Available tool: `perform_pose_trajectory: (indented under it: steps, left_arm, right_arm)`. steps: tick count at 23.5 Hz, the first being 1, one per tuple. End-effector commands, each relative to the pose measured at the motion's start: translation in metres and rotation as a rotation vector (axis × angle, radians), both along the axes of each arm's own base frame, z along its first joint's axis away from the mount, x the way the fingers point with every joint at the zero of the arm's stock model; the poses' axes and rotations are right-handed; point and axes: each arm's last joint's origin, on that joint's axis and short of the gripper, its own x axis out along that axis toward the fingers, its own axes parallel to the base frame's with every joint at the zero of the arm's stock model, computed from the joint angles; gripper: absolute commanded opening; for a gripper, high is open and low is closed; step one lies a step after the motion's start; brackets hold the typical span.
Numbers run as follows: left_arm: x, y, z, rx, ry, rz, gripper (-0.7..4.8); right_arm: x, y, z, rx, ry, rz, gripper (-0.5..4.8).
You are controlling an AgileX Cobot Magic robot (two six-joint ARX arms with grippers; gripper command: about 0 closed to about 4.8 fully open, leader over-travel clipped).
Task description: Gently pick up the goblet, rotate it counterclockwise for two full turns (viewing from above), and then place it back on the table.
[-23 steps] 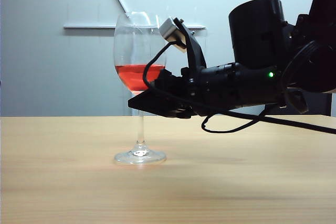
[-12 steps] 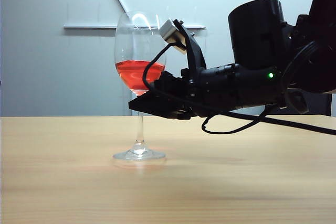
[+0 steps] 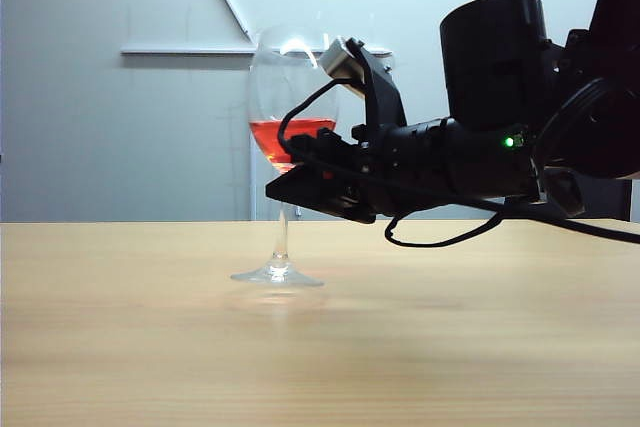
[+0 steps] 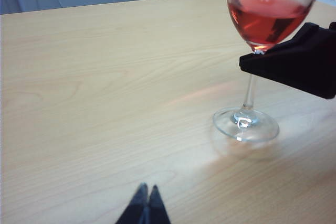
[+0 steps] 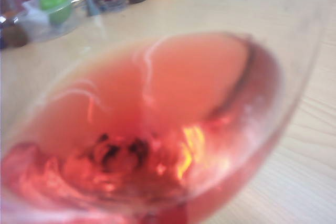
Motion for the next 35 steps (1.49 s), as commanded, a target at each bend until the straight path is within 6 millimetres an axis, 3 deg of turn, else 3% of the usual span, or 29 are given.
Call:
perform_pose_trajectory:
  steps: [1, 9, 14, 25, 30, 35]
  left_arm:
    - [0.0, 0.0, 0.002, -0.005, -0.009, -0.003, -0.05]
    - [0.0, 0.0, 0.002, -0.006, -0.01, -0.003, -0.05]
    - [0.0, 0.0, 0.002, -0.006, -0.01, -0.003, -0.05]
    - [-0.001, 0.001, 0.004, -0.017, -0.033, -0.003, -0.05]
    - [-0.002, 0.001, 0.005, -0.022, -0.043, -0.003, -0.05]
    - [-0.002, 0.001, 0.005, -0.022, -0.042, -0.003, -0.05]
  right_arm:
    - [0.002, 0.0, 0.009, 0.084, 0.007, -0.037, -0.05]
    - [0.009, -0.011, 0.011, 0.151, 0.112, -0.121, -0.05]
    - [0.017, -0.022, 0.018, 0.105, 0.2, -0.215, -0.05]
    - [0.047, -0.001, 0.055, 0.065, 0.178, -0.149, -0.05]
    - [0.058, 0.012, 0.072, -0.09, 0.143, -0.106, -0.05]
    - [0.058, 0.027, 0.083, -0.255, 0.056, -0.034, -0.05]
